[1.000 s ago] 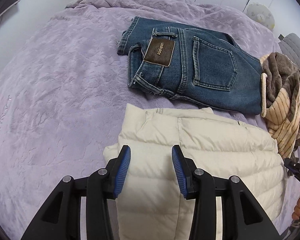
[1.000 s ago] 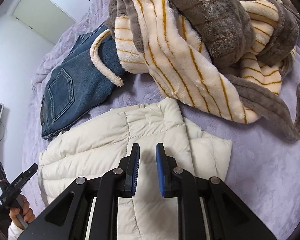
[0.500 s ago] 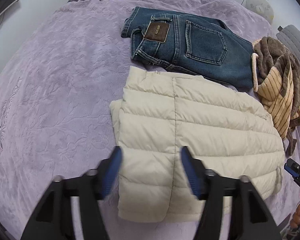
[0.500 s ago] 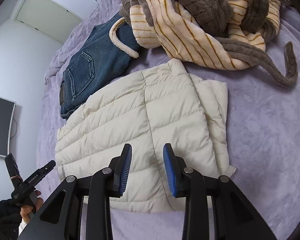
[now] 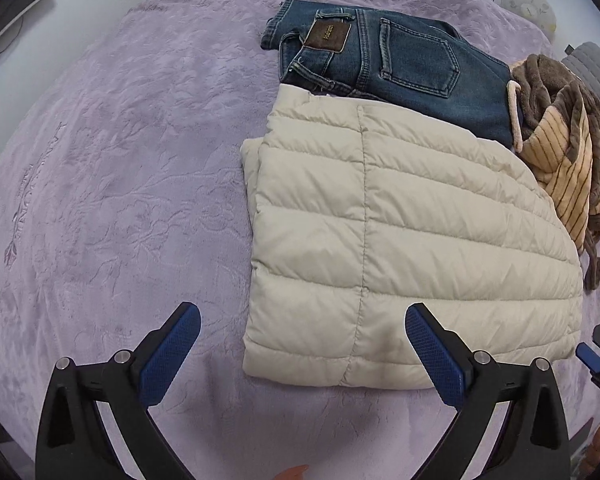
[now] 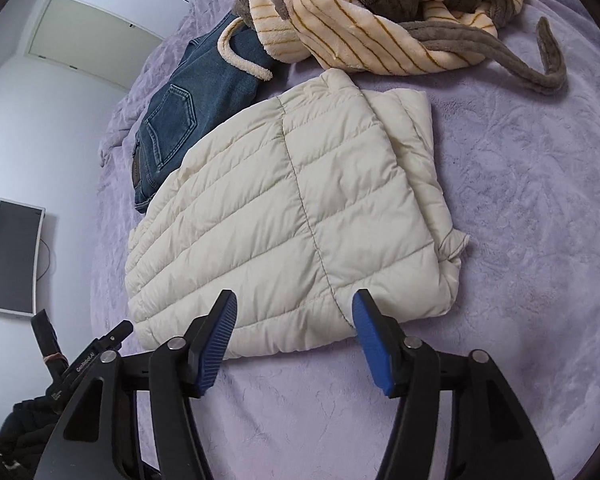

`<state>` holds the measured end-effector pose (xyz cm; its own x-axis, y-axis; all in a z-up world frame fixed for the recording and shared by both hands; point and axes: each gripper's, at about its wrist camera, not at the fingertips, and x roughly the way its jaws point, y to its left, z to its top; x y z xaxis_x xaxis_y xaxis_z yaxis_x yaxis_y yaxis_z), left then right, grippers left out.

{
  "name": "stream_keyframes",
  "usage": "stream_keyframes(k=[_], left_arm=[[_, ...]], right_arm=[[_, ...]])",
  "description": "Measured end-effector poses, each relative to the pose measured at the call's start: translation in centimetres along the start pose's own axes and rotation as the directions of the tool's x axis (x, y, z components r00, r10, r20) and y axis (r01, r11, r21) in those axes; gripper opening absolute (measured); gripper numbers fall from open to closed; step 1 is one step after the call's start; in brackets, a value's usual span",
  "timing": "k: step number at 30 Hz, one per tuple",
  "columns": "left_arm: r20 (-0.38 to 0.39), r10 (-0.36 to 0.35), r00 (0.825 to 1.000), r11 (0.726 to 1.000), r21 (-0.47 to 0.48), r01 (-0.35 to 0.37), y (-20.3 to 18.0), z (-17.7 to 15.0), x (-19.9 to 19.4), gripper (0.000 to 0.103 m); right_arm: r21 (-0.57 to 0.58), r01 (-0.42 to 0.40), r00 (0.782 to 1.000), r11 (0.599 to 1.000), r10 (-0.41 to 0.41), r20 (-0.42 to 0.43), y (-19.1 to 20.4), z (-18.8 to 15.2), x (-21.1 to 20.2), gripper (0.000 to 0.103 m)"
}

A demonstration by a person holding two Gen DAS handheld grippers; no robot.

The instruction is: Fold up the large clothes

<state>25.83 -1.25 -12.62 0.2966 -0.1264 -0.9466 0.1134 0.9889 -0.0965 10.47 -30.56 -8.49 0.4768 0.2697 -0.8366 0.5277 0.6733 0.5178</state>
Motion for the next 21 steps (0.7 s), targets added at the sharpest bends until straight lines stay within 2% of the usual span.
stream_keyframes(k=[2, 6, 11, 13, 17, 21], left_arm=[[-0.013, -0.014, 1.0, 1.0, -0.017, 0.013, 0.4, -0.6, 0.2, 0.102], [-0.048, -0.054, 0.997, 0.996, -0.077, 0.051, 1.5, -2.0, 0.7, 0.102], [-0.079, -0.056, 0.995, 0.989, -0.143, 0.045, 3.3, -3.5, 1.5, 0.102], [-0.094, -0.089, 0.992, 0.983, -0.167, 0.072, 4.0, -4.0, 1.9, 0.102], [-0.1, -0.218, 0.971, 0.948, -0.26, 0.186, 5.4, -5.0, 2.5, 0.102], [-0.069, -0.332, 0.941, 0.889, -0.355, 0.288, 6.5, -5.6, 3.3, 0.102]], right_arm=[[0.012, -0.028, 1.0, 1.0, 0.028, 0.008, -0.3, -0.7, -0.1, 0.088], [0.057, -0.071, 0.997, 0.996, 0.072, -0.013, -1.1, -1.9, 0.5, 0.089], [0.101, -0.082, 0.996, 0.992, 0.084, -0.016, -2.2, -2.8, 1.0, 0.089], [0.113, -0.086, 0.996, 0.99, 0.088, -0.015, -2.5, -3.0, 1.2, 0.089], [0.147, -0.096, 0.995, 0.984, 0.1, -0.02, -3.3, -3.6, 1.6, 0.089], [0.237, -0.152, 0.984, 0.96, 0.17, -0.056, -4.7, -3.7, 2.7, 0.089]])
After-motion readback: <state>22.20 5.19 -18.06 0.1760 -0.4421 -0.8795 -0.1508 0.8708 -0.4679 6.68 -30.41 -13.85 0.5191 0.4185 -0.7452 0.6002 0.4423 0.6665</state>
